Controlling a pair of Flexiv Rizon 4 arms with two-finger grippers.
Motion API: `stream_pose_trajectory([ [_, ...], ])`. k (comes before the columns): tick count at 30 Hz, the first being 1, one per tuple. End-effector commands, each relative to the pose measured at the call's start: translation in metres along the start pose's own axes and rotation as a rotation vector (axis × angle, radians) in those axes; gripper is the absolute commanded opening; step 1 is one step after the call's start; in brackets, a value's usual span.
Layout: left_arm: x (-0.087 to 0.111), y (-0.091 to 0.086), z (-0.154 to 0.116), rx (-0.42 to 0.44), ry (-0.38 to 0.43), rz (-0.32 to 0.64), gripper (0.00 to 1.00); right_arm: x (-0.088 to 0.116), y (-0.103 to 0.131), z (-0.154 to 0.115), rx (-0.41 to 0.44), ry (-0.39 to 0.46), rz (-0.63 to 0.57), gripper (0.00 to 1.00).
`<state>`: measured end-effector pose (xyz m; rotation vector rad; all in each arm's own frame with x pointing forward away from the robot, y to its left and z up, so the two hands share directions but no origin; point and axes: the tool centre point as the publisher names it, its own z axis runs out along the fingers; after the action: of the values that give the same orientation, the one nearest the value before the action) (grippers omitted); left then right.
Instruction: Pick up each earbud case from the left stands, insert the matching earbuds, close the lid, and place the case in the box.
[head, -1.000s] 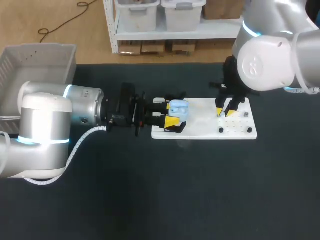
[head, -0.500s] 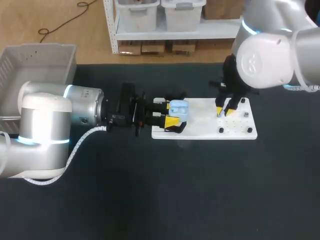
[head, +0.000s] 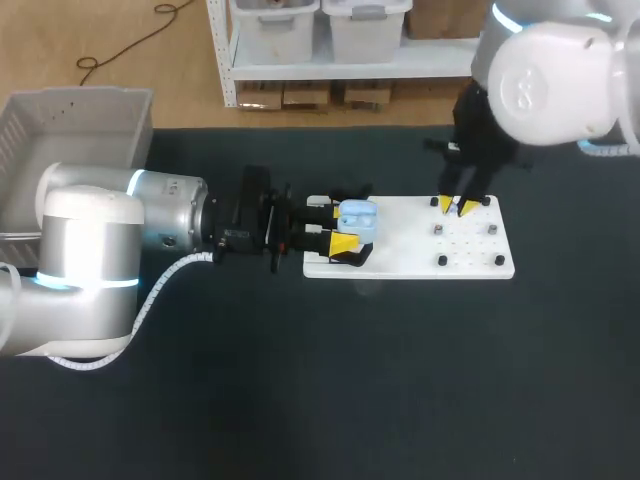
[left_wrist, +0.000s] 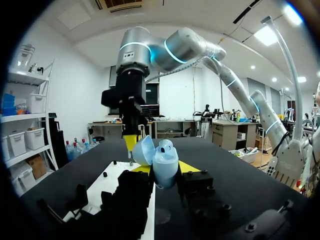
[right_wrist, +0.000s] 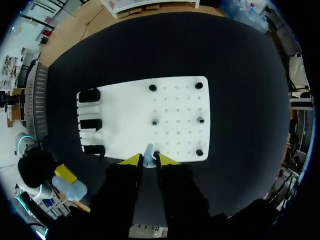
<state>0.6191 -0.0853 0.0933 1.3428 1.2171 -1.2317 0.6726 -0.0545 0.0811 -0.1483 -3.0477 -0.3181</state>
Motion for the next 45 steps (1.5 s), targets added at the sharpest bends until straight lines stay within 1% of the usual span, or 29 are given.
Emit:
stream_pose_trajectory([
  [1,0.0,-0.001,0.0,-0.002,0.002,0.0,0.0,0.024,0.009,-0.032,0.003,0.003,-0.01,0.0],
  [8,0.0,-0.001,0.0,-0.002,0.002,0.0,0.0,0.05,0.042,-0.07,0.009,0.007,-0.079,0.0],
  [13,0.0,-0.001,0.0,-0.002,0.002,0.0,0.0,0.066,0.065,-0.084,0.031,0.046,-0.138,0.0],
  [15,0.0,-0.001,0.0,-0.002,0.002,0.0,0.0,0.07,0.073,-0.086,0.024,0.076,-0.159,0.0],
  [19,0.0,-0.001,0.0,-0.002,0.002,0.0,0.0,0.079,0.092,-0.084,0.015,0.118,-0.204,0.0],
  [29,0.0,-0.001,0.0,-0.002,0.002,0.0,0.0,0.09,0.122,-0.069,0.02,0.149,-0.287,0.0],
  [35,0.0,-0.001,0.0,-0.002,0.002,0.0,0.0,0.094,0.131,-0.059,0.038,0.176,-0.33,0.0],
  [45,0.0,-0.001,0.0,-0.002,0.002,0.0,0.0,0.095,0.132,-0.057,0.031,0.183,-0.334,0.0],
])
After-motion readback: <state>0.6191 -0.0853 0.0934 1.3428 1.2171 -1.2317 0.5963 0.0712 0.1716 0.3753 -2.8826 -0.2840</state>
